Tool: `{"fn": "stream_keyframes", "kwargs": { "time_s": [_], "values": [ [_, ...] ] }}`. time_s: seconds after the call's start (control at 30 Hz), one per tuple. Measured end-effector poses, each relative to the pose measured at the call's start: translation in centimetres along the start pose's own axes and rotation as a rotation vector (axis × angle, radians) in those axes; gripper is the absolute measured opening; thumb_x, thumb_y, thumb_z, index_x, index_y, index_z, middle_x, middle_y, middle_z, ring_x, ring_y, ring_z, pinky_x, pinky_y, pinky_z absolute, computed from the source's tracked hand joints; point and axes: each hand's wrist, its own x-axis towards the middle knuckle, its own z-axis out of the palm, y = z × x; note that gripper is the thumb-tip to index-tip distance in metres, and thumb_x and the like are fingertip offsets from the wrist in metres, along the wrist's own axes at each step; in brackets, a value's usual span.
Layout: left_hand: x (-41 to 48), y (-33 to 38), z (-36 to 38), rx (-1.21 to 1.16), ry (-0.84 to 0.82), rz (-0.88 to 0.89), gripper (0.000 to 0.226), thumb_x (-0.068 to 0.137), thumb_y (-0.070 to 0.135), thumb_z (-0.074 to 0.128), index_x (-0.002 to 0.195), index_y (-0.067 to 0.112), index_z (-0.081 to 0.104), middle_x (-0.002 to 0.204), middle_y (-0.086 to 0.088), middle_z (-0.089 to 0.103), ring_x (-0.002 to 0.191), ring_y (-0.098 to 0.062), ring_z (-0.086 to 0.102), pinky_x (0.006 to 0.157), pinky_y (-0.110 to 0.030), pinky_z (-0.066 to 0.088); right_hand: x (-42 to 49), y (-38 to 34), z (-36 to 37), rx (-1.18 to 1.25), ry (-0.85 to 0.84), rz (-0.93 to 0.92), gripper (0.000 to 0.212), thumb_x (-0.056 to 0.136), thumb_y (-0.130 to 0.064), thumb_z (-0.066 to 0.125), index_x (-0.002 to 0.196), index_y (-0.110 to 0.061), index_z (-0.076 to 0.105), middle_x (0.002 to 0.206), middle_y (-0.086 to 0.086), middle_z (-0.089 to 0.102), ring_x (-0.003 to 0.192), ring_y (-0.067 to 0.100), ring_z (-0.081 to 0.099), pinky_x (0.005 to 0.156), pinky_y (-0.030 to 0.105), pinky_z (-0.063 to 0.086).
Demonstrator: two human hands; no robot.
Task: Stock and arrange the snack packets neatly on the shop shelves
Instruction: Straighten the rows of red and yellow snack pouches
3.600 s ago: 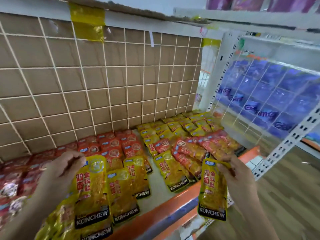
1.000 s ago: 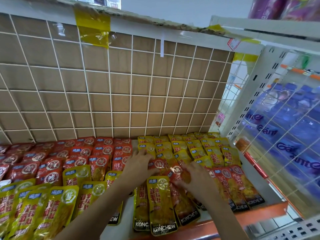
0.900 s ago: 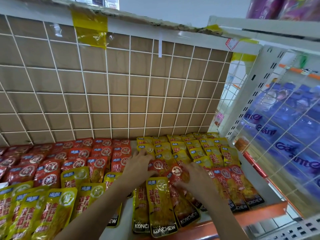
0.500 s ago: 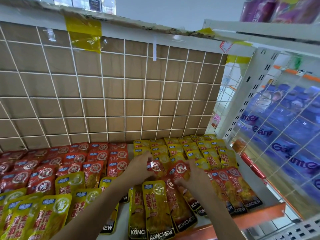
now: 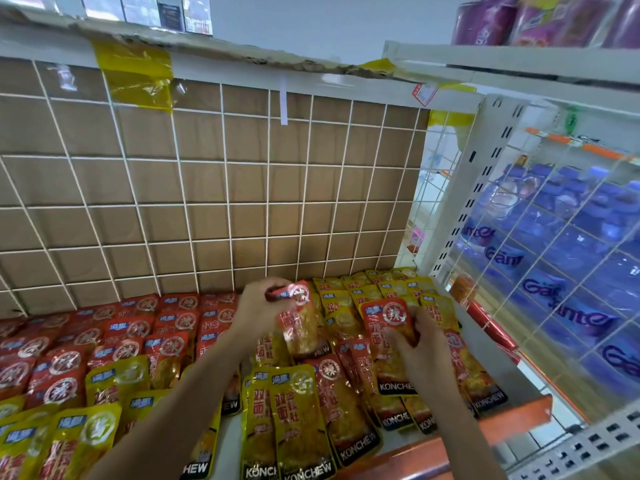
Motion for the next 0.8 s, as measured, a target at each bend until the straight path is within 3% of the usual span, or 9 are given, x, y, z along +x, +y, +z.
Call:
{"fn": "stream_keyframes", "kwargs": {
  "time_s": [0.07, 0.13, 0.27, 0.4, 0.63, 0.73, 0.8],
  "values": [
    [0.3, 0.6, -0.5, -0.159, 0.052, -0.043, 0.027, 0.075, -0.004, 0.072, 0.088, 0.02, 0.067, 0.092, -0.003, 0.068, 0.086, -0.021, 0.064, 0.075, -0.031, 0.055, -0.2, 0.0, -0.9, 0.054, 0.027, -0.005, 0.029, 0.082, -0.019, 0.068, 0.108, -0.017, 0.054, 0.085, -0.015, 0.061, 0.075, -0.004, 0.056, 0.061, 0.009, 0.043],
    [0.4, 1.3, -1.1, -0.26, 0.119, -0.081, 0.029, 0.077, -0.004, 0.069, 0.088, 0.023, 0.066, 0.096, -0.008, 0.068, 0.088, -0.025, 0.065, 0.083, -0.041, 0.053, -0.4, 0.2, -1.8, 0.106, 0.058, -0.012, 0.026, 0.083, -0.017, 0.068, 0.105, -0.017, 0.055, 0.086, -0.013, 0.062, 0.079, -0.001, 0.058, 0.061, 0.01, 0.041],
    [-0.1, 3.8, -2.0, -0.438, 0.219, -0.047, 0.015, 0.083, -0.001, 0.064, 0.093, 0.01, 0.063, 0.088, -0.009, 0.066, 0.083, -0.023, 0.062, 0.079, -0.038, 0.052, -1.0, 0.7, -3.2, 0.163, 0.126, -0.028, 0.019, 0.08, -0.018, 0.07, 0.095, -0.019, 0.057, 0.081, 0.001, 0.066, 0.077, 0.023, 0.063, 0.066, 0.04, 0.053],
    [-2.1, 5.9, -2.6, -0.479, 0.207, 0.015, 0.005, 0.089, 0.009, 0.059, 0.092, 0.01, 0.063, 0.086, -0.009, 0.068, 0.078, -0.019, 0.066, 0.068, -0.03, 0.057, -1.8, 1.1, -4.2, 0.222, 0.144, -0.058, 0.02, 0.08, -0.014, 0.07, 0.089, -0.028, 0.058, 0.081, 0.0, 0.068, 0.077, 0.024, 0.065, 0.069, 0.05, 0.054],
    [-7.5, 5.6, -5.2, -0.396, 0.154, 0.044, 0.012, 0.085, 0.01, 0.059, 0.079, 0.017, 0.068, 0.061, -0.001, 0.064, 0.05, -0.012, 0.058, 0.047, -0.025, 0.048, -3.0, 1.7, -4.6, 0.308, 0.093, -0.075, 0.01, 0.085, -0.014, 0.063, 0.088, -0.023, 0.058, 0.079, 0.001, 0.069, 0.073, 0.02, 0.066, 0.063, 0.041, 0.054],
    [-10.2, 4.4, -7.1, -0.443, 0.245, 0.015, 0.007, 0.07, 0.023, 0.066, 0.074, 0.022, 0.071, 0.066, -0.002, 0.068, 0.055, -0.012, 0.063, 0.052, -0.024, 0.053, -3.3, 1.8, -4.2, 0.31, 0.05, -0.096, 0.01, 0.086, -0.013, 0.062, 0.085, -0.022, 0.057, 0.081, 0.005, 0.068, 0.075, 0.025, 0.064, 0.064, 0.041, 0.052],
    [-12.0, 3.5, -8.9, -0.431, 0.3, 0.005, 0.017, 0.064, 0.03, 0.07, 0.077, 0.021, 0.071, 0.07, -0.001, 0.069, 0.059, -0.011, 0.064, 0.058, -0.026, 0.054, -3.5, 1.4, -3.6, 0.331, 0.032, -0.103, 0.014, 0.086, -0.011, 0.062, 0.08, -0.022, 0.055, 0.077, 0.003, 0.065, 0.072, 0.023, 0.061, 0.061, 0.035, 0.047]
  ]
}}
